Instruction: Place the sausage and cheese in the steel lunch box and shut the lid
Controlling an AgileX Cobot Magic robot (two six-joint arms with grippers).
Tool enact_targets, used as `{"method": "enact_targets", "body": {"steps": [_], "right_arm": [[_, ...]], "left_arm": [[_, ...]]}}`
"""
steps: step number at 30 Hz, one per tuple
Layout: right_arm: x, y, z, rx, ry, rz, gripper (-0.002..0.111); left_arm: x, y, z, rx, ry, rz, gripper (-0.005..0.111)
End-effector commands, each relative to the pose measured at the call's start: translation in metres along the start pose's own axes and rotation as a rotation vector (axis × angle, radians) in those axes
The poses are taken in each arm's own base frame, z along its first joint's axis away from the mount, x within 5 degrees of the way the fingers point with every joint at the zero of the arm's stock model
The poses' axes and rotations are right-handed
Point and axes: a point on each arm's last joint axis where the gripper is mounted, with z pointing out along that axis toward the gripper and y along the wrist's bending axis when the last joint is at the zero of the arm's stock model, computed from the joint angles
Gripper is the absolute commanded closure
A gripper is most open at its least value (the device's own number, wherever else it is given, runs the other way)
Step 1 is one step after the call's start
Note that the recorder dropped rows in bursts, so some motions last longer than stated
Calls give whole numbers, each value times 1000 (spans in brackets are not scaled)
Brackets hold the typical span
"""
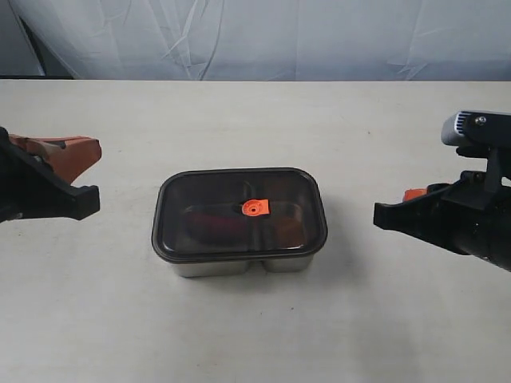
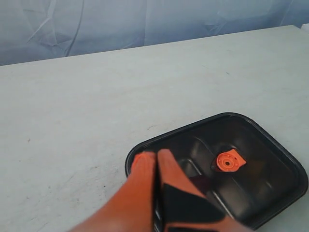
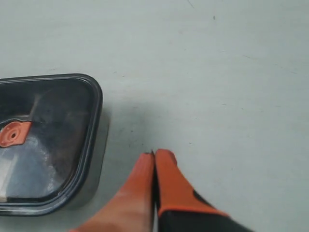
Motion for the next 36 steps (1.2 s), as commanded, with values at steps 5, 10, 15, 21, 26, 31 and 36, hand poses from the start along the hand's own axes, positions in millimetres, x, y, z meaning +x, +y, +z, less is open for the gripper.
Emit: {"method": "enact_targets", "body": {"steps": [5,10,15,21,26,31,36], "right_arm": [[0,-2,-2,15,-8,-15,109],[-14,-22,-24,178,-148,5,109],[-24,-60,-65,283,-353,166,109],[21,-73,-116,250,-659,39,109],[42,-69,-119,190,-743,18,109],[41,-63,-124,135,-794,-23,109],[45,-58,-119,118,-719,-155,109]], "left_arm": [[0,0,-1,2,-5,-12,106],[0,0,-1,2,-7,-12,106],[0,0,-1,2,-7,-10,106],[0,0,-1,2,-7,-10,106],[0,0,-1,2,-7,-10,106],[0,0,-1,2,-7,-10,106],[0,0,-1,2,-7,-10,106]]}}
